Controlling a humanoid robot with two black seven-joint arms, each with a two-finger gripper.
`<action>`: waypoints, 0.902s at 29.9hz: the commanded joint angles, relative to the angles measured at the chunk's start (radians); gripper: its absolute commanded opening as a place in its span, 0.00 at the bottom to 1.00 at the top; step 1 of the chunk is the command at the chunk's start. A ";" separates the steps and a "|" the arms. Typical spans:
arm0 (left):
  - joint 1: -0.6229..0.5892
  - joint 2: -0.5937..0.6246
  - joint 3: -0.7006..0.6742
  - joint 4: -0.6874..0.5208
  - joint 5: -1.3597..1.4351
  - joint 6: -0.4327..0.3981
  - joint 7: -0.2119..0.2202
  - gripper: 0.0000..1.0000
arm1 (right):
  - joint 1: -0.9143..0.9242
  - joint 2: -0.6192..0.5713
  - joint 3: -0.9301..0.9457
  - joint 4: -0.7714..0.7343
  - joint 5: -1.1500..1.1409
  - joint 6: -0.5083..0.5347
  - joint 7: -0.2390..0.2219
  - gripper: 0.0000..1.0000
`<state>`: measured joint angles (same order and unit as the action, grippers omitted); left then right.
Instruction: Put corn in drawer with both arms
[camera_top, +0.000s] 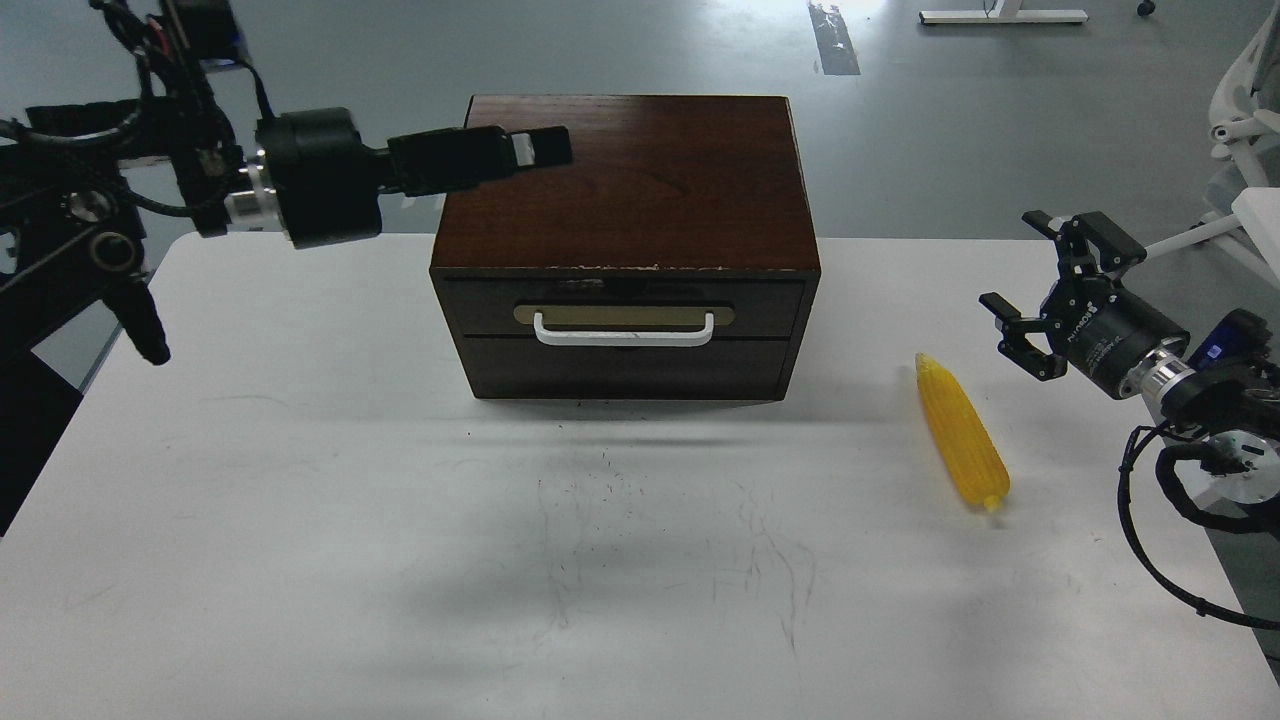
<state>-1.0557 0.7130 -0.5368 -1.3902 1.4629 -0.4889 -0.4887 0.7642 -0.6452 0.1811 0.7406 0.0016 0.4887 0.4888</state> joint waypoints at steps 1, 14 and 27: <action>-0.044 -0.061 0.033 0.000 0.201 0.000 0.000 0.99 | 0.001 -0.001 0.000 0.000 0.000 0.000 0.000 1.00; -0.198 -0.176 0.304 0.017 0.612 0.000 0.000 0.99 | 0.001 -0.004 0.008 0.000 0.000 0.000 0.000 1.00; -0.199 -0.254 0.394 0.048 0.719 0.000 0.000 0.99 | 0.000 -0.017 0.009 0.002 0.000 0.000 0.000 1.00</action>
<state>-1.2554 0.4777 -0.1526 -1.3590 2.1815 -0.4887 -0.4887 0.7639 -0.6587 0.1903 0.7410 0.0015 0.4887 0.4887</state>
